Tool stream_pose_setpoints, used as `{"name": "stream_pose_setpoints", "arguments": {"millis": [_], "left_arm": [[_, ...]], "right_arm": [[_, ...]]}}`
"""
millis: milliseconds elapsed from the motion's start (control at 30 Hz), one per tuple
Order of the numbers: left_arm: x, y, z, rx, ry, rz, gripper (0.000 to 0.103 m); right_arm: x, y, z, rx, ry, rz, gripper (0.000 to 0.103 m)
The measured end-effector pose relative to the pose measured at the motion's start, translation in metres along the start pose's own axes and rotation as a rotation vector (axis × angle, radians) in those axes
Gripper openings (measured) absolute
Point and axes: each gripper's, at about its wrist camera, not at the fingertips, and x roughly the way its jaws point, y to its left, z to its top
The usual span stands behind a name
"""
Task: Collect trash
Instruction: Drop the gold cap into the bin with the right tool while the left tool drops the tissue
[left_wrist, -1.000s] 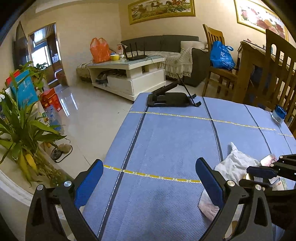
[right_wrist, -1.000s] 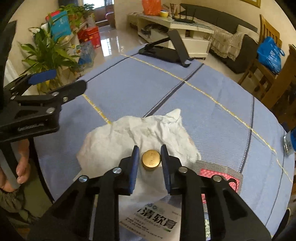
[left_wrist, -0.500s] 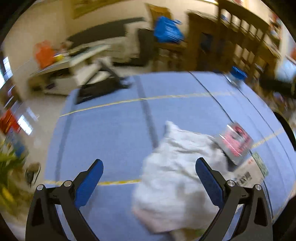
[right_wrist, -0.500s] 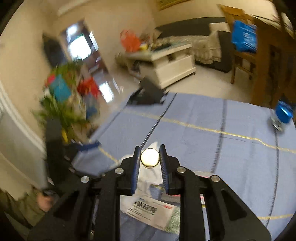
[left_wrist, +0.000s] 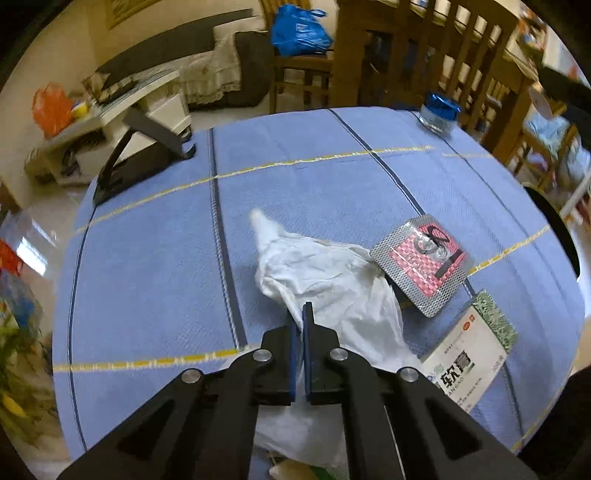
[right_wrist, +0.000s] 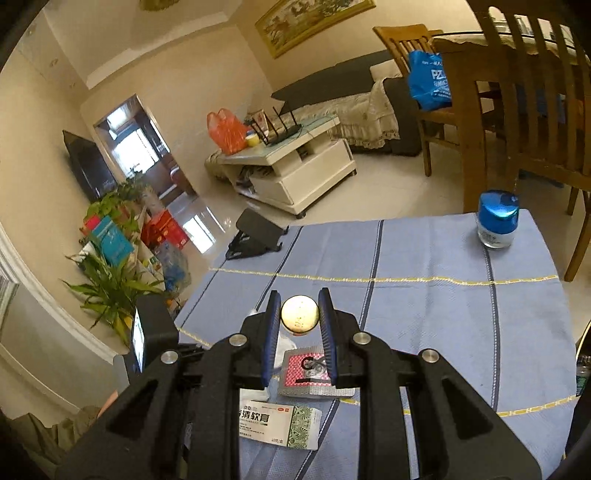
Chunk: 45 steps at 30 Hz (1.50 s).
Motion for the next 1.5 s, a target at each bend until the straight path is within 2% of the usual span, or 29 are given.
{"name": "stream_pose_setpoints", "arguments": {"millis": [167,267,400,533,633,700,767,833,933,967,1000,1067,1133,1267,1300,1467,1500], "left_arm": [[-0.033,0.025,0.008,-0.101,-0.108,0.076,0.002],[-0.061,0.039,0.016,-0.157,-0.192,0.047,0.002],[-0.079,0.023,0.029,-0.132,-0.242,0.040,0.002],[-0.081,-0.019,0.045,-0.063,-0.255,-0.005,0.002],[-0.079,-0.058,0.060,-0.009,-0.255,-0.063,0.002],[-0.077,-0.085,0.070,0.029,-0.258,-0.099,0.002],[-0.077,-0.120,0.080,0.084,-0.269,-0.133,0.002],[-0.075,-0.156,0.090,0.139,-0.281,-0.163,0.002],[-0.065,-0.203,0.100,0.200,-0.281,-0.219,0.002],[-0.061,-0.216,0.104,0.215,-0.274,-0.233,0.002],[-0.056,-0.231,0.106,0.231,-0.265,-0.250,0.002],[-0.045,-0.261,0.109,0.272,-0.244,-0.275,0.003],[-0.035,-0.293,0.109,0.319,-0.228,-0.291,0.003],[-0.020,-0.336,0.106,0.387,-0.213,-0.306,0.003],[-0.015,-0.350,0.107,0.405,-0.208,-0.316,0.003],[0.003,-0.394,0.106,0.477,-0.188,-0.338,0.003],[0.005,-0.401,0.106,0.488,-0.187,-0.336,0.007]], "right_arm": [[-0.007,-0.005,0.001,0.008,-0.031,-0.008,0.021],[-0.016,-0.015,0.002,0.026,-0.056,-0.016,0.021],[-0.037,-0.042,0.003,0.054,-0.101,-0.083,0.021],[-0.061,-0.090,-0.003,0.111,-0.126,-0.239,0.021],[-0.084,-0.142,-0.015,0.177,-0.128,-0.417,0.021],[-0.105,-0.186,-0.030,0.264,-0.145,-0.477,0.021],[-0.120,-0.232,-0.049,0.378,-0.116,-0.535,0.021],[-0.135,-0.272,-0.066,0.503,-0.091,-0.546,0.021],[-0.150,-0.306,-0.085,0.607,-0.063,-0.585,0.022],[-0.155,-0.314,-0.088,0.636,-0.064,-0.582,0.026],[-0.162,-0.320,-0.092,0.671,-0.086,-0.581,0.041],[-0.177,-0.324,-0.094,0.686,-0.129,-0.592,0.057],[-0.192,-0.324,-0.094,0.704,-0.191,-0.605,0.059],[-0.221,-0.320,-0.099,0.759,-0.319,-0.620,0.074],[-0.221,-0.320,-0.099,0.759,-0.319,-0.620,0.074],[-0.256,-0.317,-0.104,0.814,-0.502,-0.646,0.081],[-0.265,-0.317,-0.108,0.830,-0.544,-0.654,0.081]]}}
